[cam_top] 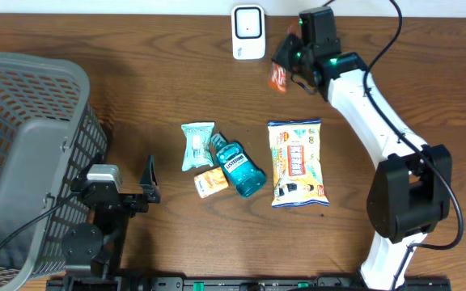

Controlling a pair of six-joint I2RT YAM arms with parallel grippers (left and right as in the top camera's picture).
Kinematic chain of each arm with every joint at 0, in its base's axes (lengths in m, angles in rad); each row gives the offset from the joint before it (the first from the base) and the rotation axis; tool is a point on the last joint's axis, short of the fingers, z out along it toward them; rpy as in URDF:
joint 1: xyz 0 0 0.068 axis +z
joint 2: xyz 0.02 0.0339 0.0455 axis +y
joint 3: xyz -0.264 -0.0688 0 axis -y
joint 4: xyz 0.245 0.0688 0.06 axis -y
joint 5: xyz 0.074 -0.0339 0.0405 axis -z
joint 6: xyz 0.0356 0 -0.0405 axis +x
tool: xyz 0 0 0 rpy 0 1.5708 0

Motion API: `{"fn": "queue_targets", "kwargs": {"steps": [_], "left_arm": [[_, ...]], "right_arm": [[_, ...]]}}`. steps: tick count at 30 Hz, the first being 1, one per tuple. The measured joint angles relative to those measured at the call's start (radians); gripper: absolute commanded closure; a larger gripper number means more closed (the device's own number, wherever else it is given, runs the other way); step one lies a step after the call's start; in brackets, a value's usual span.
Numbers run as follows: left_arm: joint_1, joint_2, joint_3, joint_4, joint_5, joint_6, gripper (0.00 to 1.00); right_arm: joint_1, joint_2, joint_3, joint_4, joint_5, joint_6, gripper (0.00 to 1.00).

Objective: Scan the item barcode

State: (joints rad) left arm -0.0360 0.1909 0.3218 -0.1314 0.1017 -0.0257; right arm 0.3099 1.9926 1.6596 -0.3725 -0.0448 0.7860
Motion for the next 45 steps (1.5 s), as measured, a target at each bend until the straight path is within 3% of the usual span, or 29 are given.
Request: {"fn": "queue_targets", "kwargs": {"steps": [8, 20, 28, 30, 36, 41, 44, 45], "left_arm": [[0.0, 0.0, 0.0, 0.0, 0.0, 0.0, 0.02], [0.0, 0.0, 0.0, 0.0, 0.0, 0.0, 0.02], [0.0, 0.0, 0.0, 0.0, 0.0, 0.0, 0.02], [0.0, 0.0, 0.0, 0.0, 0.0, 0.0, 0.02], [0.0, 0.0, 0.0, 0.0, 0.0, 0.0, 0.02], [0.0, 0.0, 0.0, -0.001, 0.0, 0.0, 0.02], [0.0, 0.0, 0.0, 0.0, 0.0, 0.0, 0.02], [0.0, 0.0, 0.0, 0.0, 0.0, 0.0, 0.02]], "right_arm": [[0.027, 0.097, 0.064, 0.267, 0.158, 0.019, 0.99], [0.042, 0.593, 0.697, 0.161, 0.23, 0.018, 0.99], [0.071, 0.659, 0.766, 0.177, 0.275, 0.018, 0.99], [0.079, 0.663, 0.788, 0.132, 0.281, 0.018, 0.99], [0.054, 0.656, 0.96, -0.349, 0.301, 0.017, 0.99], [-0.068, 0.573, 0.99, -0.698, 0.37, -0.003, 0.99], [-0.171, 0.505, 0.994, -0.75, 0.402, -0.163, 0.99], [-0.219, 0.48, 1.0, -0.762, 0.41, -0.294, 0.99]]}}
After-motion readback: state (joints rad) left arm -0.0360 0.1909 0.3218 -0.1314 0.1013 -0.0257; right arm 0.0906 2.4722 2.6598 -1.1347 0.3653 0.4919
